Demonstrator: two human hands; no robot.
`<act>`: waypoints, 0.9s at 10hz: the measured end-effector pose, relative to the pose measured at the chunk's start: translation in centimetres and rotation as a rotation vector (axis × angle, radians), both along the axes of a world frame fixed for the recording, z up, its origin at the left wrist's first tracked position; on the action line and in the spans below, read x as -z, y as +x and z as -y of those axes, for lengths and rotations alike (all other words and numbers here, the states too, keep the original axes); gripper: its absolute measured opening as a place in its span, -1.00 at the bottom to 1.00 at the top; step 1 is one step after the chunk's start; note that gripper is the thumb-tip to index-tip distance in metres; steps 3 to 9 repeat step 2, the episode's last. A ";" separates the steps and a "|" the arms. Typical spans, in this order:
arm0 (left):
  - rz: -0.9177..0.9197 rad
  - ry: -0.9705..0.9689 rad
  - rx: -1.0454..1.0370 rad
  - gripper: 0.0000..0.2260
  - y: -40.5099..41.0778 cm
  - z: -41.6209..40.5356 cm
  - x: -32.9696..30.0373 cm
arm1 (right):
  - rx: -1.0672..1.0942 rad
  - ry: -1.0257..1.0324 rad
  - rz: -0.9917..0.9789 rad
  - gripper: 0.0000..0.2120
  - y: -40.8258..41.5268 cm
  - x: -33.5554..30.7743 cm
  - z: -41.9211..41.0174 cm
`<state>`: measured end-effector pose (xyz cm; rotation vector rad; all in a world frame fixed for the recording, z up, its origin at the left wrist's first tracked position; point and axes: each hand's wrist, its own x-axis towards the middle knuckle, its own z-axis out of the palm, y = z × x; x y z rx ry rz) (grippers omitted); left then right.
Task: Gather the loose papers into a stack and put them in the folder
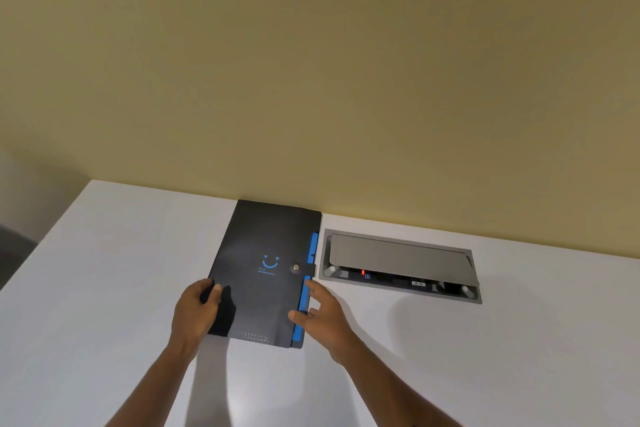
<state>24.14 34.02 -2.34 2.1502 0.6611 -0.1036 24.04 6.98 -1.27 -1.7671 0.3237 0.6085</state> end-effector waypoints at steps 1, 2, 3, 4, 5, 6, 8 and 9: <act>-0.002 -0.004 0.009 -0.68 -0.2 0.1 -0.2 | -0.005 -0.022 -0.018 -0.24 -0.2 -0.5 0.4; 0.091 -0.011 -0.021 -0.93 -1.6 0.8 -1.2 | -0.010 -0.049 -0.045 -0.26 -2.3 -0.9 1.5; 0.091 -0.011 -0.021 -0.93 -1.6 0.8 -1.2 | -0.010 -0.049 -0.045 -0.26 -2.3 -0.9 1.5; 0.091 -0.011 -0.021 -0.93 -1.6 0.8 -1.2 | -0.010 -0.049 -0.045 -0.26 -2.3 -0.9 1.5; 0.091 -0.011 -0.021 -0.93 -1.6 0.8 -1.2 | -0.010 -0.049 -0.045 -0.26 -2.3 -0.9 1.5; 0.091 -0.011 -0.021 -0.93 -1.6 0.8 -1.2 | -0.010 -0.049 -0.045 -0.26 -2.3 -0.9 1.5; 0.091 -0.011 -0.021 -0.93 -1.6 0.8 -1.2 | -0.010 -0.049 -0.045 -0.26 -2.3 -0.9 1.5; 0.091 -0.011 -0.021 -0.93 -1.6 0.8 -1.2 | -0.010 -0.049 -0.045 -0.26 -2.3 -0.9 1.5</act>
